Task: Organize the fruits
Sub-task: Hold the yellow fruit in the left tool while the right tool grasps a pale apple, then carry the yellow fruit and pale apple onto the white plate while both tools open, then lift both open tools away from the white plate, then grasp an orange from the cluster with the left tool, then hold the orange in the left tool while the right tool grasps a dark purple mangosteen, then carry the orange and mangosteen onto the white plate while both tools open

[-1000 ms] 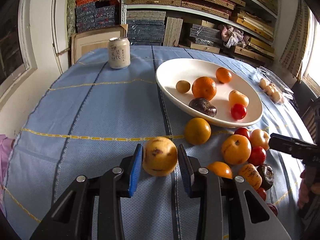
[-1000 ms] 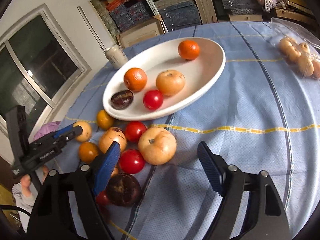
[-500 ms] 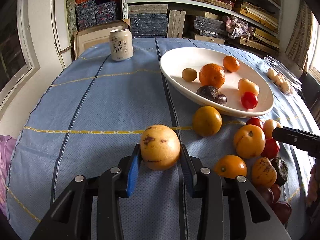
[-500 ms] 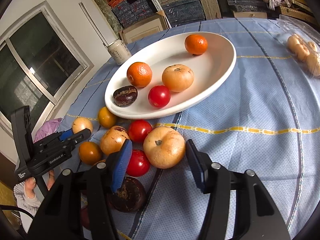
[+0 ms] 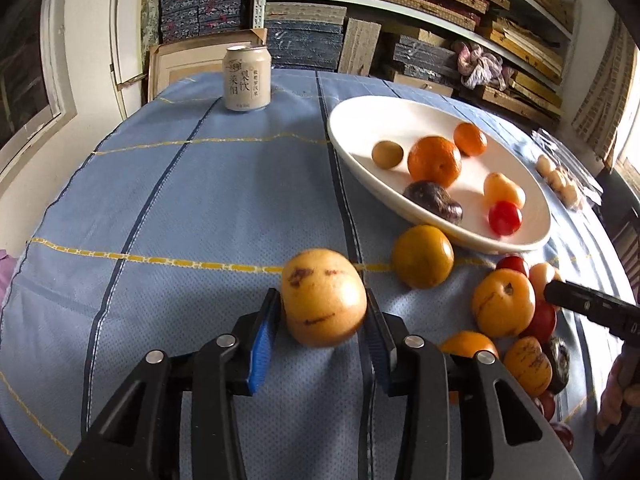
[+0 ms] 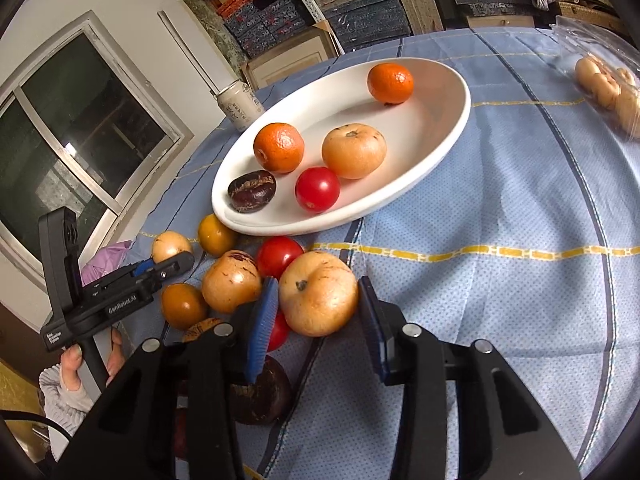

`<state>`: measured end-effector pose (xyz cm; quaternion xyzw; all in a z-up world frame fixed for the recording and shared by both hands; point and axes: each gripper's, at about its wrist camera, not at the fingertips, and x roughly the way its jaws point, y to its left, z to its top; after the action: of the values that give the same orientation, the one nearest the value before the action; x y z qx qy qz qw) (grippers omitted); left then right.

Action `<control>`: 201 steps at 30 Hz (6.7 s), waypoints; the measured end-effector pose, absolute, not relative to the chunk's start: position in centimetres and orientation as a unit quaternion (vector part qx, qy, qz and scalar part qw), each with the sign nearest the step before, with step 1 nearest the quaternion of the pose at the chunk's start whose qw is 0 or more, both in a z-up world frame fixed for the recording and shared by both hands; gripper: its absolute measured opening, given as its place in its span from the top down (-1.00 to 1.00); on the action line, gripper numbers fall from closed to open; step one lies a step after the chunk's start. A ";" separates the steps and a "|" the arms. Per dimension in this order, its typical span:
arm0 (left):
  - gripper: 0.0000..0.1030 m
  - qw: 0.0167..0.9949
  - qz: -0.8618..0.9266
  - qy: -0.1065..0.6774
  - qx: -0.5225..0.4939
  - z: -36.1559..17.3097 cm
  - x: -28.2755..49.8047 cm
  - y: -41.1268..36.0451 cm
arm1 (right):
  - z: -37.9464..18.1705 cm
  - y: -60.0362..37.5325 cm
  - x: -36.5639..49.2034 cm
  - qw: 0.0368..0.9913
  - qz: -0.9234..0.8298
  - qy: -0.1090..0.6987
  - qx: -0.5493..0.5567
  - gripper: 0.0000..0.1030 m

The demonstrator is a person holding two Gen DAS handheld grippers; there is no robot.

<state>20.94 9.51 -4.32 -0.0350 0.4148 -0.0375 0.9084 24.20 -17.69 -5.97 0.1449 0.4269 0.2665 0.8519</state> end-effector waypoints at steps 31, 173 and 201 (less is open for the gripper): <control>0.23 0.919 -0.053 0.380 -0.092 0.9 29.0 7.2 | 1.4 -18.6 29.2 0.904 0.222 0.333 0.151 0.24; 0.24 0.905 -0.050 0.422 0.007 -4.9 17.7 6.6 | -5.3 -12.1 16.7 0.871 0.272 0.392 -0.113 -0.05; 0.25 0.926 -0.038 0.374 -0.024 -0.1 20.9 6.7 | -0.7 -19.6 21.1 0.910 0.213 0.353 0.040 0.15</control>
<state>20.91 6.74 -0.13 -0.0237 0.3744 -0.0380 0.9262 21.07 -19.59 -0.74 0.0396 0.3530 0.2133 0.9101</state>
